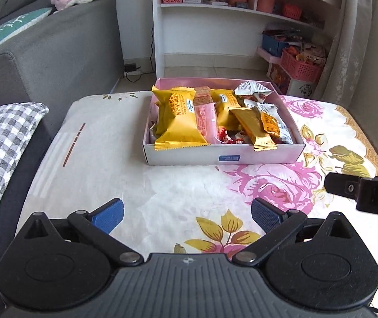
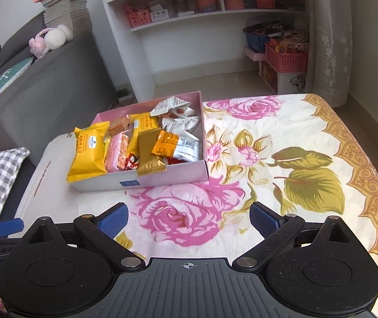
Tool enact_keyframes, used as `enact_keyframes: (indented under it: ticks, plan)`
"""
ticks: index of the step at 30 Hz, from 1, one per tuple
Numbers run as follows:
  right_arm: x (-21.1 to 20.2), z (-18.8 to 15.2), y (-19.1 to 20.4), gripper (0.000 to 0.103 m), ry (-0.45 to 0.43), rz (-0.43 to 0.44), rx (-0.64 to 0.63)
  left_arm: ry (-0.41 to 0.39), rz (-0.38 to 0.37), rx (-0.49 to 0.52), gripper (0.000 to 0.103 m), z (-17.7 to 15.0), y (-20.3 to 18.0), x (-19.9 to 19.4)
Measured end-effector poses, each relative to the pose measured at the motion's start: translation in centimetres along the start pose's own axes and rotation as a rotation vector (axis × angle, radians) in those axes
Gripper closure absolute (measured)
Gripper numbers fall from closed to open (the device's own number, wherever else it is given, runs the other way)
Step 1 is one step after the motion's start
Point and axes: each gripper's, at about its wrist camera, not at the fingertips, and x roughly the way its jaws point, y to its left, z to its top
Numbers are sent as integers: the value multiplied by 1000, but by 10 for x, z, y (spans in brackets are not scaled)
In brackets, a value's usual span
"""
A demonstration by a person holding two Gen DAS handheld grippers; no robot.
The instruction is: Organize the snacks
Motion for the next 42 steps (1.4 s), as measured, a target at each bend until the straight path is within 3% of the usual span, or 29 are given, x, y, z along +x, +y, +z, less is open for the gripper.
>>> enact_keyframes:
  ticks: [6, 14, 42]
  plan:
    - [-12, -3, 14, 3, -57, -30, -92, -47, 35, -9, 0, 1, -1, -12]
    - [1, 1, 15, 3, -48, -50, -108, -52, 82, -32, 0, -1, 3, -8]
    - [8, -4, 21, 3, -29, -53, -114, -32, 80, -27, 0, -5, 2, -7]
